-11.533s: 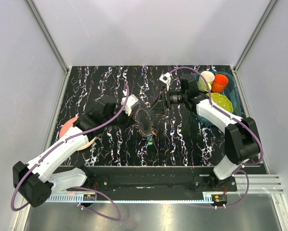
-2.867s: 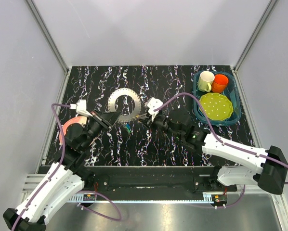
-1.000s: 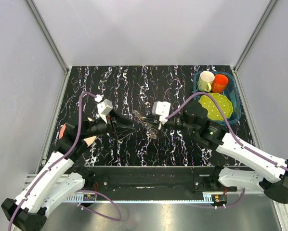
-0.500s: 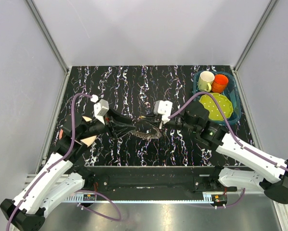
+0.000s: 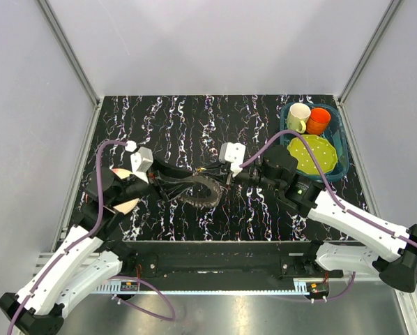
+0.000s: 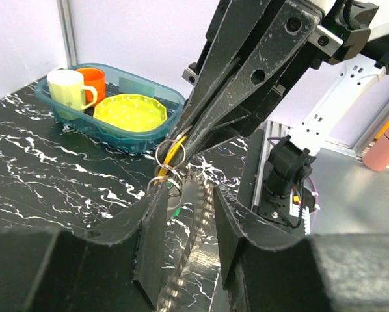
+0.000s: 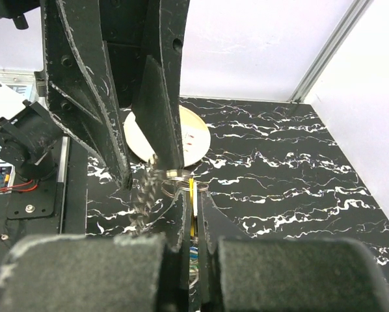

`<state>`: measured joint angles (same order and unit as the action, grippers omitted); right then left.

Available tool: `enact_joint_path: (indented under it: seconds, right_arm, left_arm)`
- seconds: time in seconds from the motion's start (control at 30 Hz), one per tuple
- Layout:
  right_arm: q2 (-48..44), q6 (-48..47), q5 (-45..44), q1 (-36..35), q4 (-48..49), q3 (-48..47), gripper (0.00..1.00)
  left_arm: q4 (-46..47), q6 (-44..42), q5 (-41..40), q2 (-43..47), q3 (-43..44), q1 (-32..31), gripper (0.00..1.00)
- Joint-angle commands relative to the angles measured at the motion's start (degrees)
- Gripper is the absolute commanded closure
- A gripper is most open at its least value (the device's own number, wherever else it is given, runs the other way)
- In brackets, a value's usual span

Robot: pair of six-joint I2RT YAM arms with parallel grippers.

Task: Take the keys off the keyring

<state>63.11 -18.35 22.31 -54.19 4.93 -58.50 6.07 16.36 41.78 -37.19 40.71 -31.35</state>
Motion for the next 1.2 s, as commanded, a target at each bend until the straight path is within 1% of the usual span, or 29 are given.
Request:
enact_joint_path:
  seconds: [0.0,0.2,0.33,0.5,0.67,0.83,1.17]
  right_arm:
    - [-1.4,2.5,1.7,0.0,5.8,-2.2,1.0]
    - [-0.8,6.1,1.6,0.1,6.8,-2.7,1.0]
    - [1.3,8.9,-1.6,0.0,1.5,-7.0,1.0]
    - [1.5,9.9,-1.8,0.0,1.6,-7.2,1.0]
    - [1.6,10.3,-2.2,0.0,1.5,-7.9,1.0]
    - [1.8,10.7,-2.1,0.0,1.3,-7.9,1.0]
    - [1.8,11.8,-0.8,0.0,2.2,-7.7,1.0]
  left_arm:
    - [3.0,-2.4,-4.3,2.2,-0.8,-0.2,0.62]
    - [3.7,-2.1,-4.6,1.9,-0.9,-0.3,0.62]
    - [3.6,-2.3,-4.6,4.0,-1.7,-0.3,0.62]
    - [4.7,-1.2,-6.5,7.0,-2.9,-0.4,0.62]
    - [5.0,-0.5,-5.3,6.5,-2.5,-0.6,0.65]
    - [4.1,-0.6,-5.7,6.6,-2.9,-0.8,0.67]
    - [5.6,-0.8,-11.9,7.0,-4.5,-0.9,0.68]
